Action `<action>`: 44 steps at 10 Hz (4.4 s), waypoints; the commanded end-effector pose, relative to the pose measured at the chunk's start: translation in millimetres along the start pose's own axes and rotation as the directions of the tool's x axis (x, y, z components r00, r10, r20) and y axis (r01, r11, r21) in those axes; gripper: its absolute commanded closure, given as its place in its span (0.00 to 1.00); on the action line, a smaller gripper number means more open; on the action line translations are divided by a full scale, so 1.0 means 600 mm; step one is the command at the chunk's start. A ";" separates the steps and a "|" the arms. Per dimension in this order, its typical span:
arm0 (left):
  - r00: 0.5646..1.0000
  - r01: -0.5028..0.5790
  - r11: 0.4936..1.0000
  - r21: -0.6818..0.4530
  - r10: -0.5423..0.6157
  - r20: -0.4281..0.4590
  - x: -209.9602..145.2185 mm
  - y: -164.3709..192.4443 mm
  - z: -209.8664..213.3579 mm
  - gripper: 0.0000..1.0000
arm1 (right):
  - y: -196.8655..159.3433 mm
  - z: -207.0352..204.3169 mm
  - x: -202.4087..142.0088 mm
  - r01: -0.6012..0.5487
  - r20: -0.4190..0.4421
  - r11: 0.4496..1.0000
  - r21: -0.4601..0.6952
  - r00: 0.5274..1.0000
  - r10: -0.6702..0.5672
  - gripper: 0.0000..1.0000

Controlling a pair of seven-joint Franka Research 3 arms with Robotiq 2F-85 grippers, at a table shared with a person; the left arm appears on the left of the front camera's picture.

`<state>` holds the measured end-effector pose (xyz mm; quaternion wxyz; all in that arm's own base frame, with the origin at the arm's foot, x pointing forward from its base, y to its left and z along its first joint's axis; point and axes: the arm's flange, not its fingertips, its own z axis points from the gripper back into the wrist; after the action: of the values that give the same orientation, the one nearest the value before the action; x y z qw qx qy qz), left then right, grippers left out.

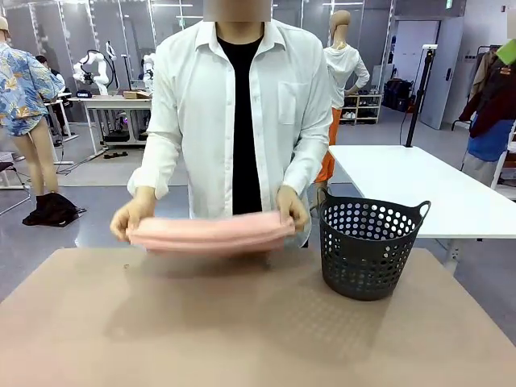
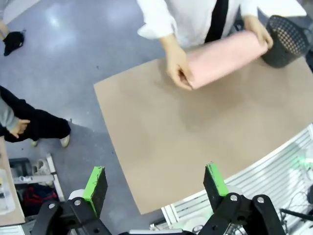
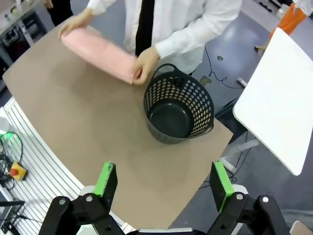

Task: Fold the towel.
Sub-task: Release the end of the 100 cm Hotel Towel you were holding, then pick up the 100 cm Hotel Towel and place it on the left side of the table.

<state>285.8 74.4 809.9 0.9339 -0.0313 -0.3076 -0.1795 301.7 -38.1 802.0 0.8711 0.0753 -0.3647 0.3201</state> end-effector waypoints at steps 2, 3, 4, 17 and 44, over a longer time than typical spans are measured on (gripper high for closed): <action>0.998 -0.051 0.998 0.041 0.050 0.034 -0.023 -0.005 -0.015 0.00 | 0.005 -0.005 -0.023 0.081 0.047 0.997 -0.013 0.996 -0.080 0.05; 0.999 -0.036 0.998 0.042 0.034 0.034 -0.017 -0.010 -0.018 0.00 | 0.006 -0.007 -0.019 0.070 0.027 0.997 -0.021 0.997 -0.070 0.05; 0.999 -0.035 0.999 0.011 0.034 0.024 -0.020 0.005 -0.002 0.00 | -0.004 0.004 -0.019 0.042 0.022 0.999 -0.008 0.999 -0.042 0.05; 0.999 -0.035 0.999 0.011 0.034 0.024 -0.020 0.005 -0.002 0.00 | -0.004 0.004 -0.019 0.042 0.022 0.999 -0.008 0.999 -0.042 0.05; 0.999 -0.035 0.999 0.011 0.034 0.024 -0.020 0.005 -0.002 0.00 | -0.004 0.004 -0.019 0.042 0.022 0.999 -0.008 0.999 -0.042 0.05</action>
<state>279.7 80.9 800.4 0.9321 -0.0355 -0.3218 -0.1625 296.2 -45.6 795.2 0.8739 0.0829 -0.3743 0.2989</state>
